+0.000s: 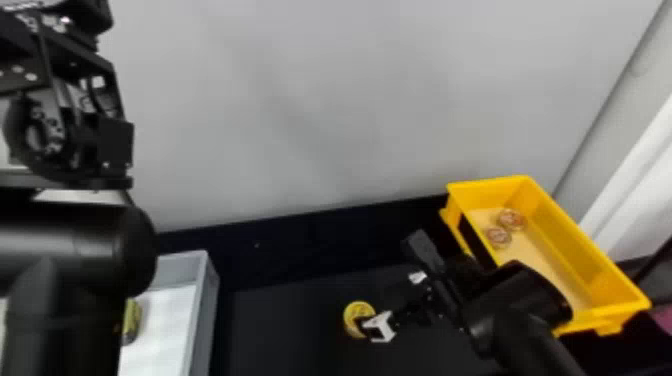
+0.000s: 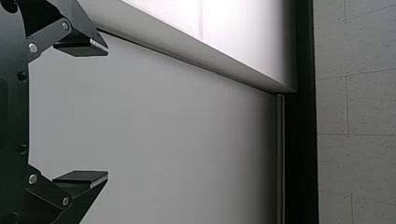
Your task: Pick up the round yellow can and place it in the yellow rectangular box
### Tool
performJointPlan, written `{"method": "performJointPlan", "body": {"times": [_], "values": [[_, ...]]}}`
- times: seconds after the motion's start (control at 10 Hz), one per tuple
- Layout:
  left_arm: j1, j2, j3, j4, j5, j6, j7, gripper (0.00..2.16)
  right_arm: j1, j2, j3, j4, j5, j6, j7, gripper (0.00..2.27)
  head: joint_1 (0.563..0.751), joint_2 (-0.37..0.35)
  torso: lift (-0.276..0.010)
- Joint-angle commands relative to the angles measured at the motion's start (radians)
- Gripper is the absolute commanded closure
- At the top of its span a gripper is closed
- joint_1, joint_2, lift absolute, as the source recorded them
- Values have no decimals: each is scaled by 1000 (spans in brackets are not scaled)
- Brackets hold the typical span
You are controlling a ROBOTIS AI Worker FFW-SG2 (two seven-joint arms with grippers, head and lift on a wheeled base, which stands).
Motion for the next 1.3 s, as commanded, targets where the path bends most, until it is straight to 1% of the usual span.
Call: {"method": "performJointPlan", "body": {"times": [0.0, 0.4, 0.9, 1.2], "values": [[0, 0, -4, 3, 4, -4, 0, 314, -9, 10, 7, 41, -9, -20, -2, 87, 740, 18, 0], [-3, 2, -8, 8, 9, -10, 0, 314, -38, 27, 23, 127, -16, -80, -11, 87, 740, 18, 0], [-9, 0, -21, 14, 13, -13, 0, 314, -51, 27, 26, 175, -16, -118, -30, 88, 740, 18, 0], [-14, -1, -25, 17, 16, -16, 0, 314, -57, 43, 20, 206, -16, -144, -43, 87, 740, 18, 0]]}}
